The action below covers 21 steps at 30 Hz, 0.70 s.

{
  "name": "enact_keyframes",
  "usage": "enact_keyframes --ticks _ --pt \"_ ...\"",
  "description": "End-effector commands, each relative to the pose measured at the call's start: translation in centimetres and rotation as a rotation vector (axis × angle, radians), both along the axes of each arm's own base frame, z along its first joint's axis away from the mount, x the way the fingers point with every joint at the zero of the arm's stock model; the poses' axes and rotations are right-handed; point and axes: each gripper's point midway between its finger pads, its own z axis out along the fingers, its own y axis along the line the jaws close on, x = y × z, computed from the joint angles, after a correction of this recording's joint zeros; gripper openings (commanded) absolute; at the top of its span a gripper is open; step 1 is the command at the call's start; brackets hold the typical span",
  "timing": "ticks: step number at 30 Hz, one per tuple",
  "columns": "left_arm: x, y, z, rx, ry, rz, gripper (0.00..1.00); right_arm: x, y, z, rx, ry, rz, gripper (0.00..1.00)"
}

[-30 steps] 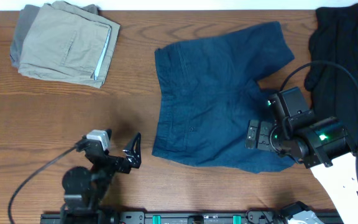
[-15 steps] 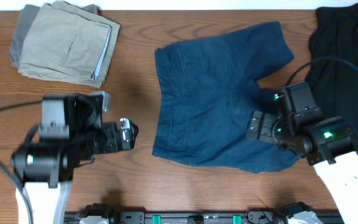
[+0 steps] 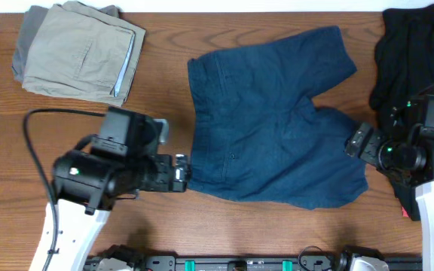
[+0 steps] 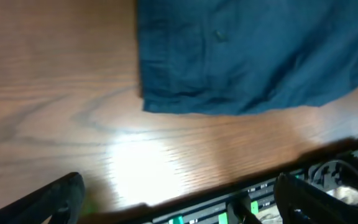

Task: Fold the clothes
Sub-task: 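Move the left gripper to the shorts' left edge and grasp it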

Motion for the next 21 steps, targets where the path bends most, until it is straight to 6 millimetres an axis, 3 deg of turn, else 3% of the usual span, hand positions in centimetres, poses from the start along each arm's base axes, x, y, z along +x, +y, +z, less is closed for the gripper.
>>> enact_keyframes --ticks 1,8,16,21 --pt "-0.5 -0.9 -1.5 0.017 0.031 0.02 0.98 -0.2 0.4 0.3 0.015 -0.014 0.045 0.99" --pt "-0.6 -1.2 -5.8 0.014 0.126 0.217 0.98 -0.6 0.4 0.2 0.012 0.003 0.057 0.99" --pt "0.0 -1.5 -8.3 -0.012 0.188 0.364 0.98 -0.2 0.2 0.3 0.002 -0.016 0.054 0.99" --pt "-0.3 -0.5 -11.6 0.05 0.321 0.609 0.98 -0.2 0.2 0.3 0.002 -0.015 0.054 0.99"
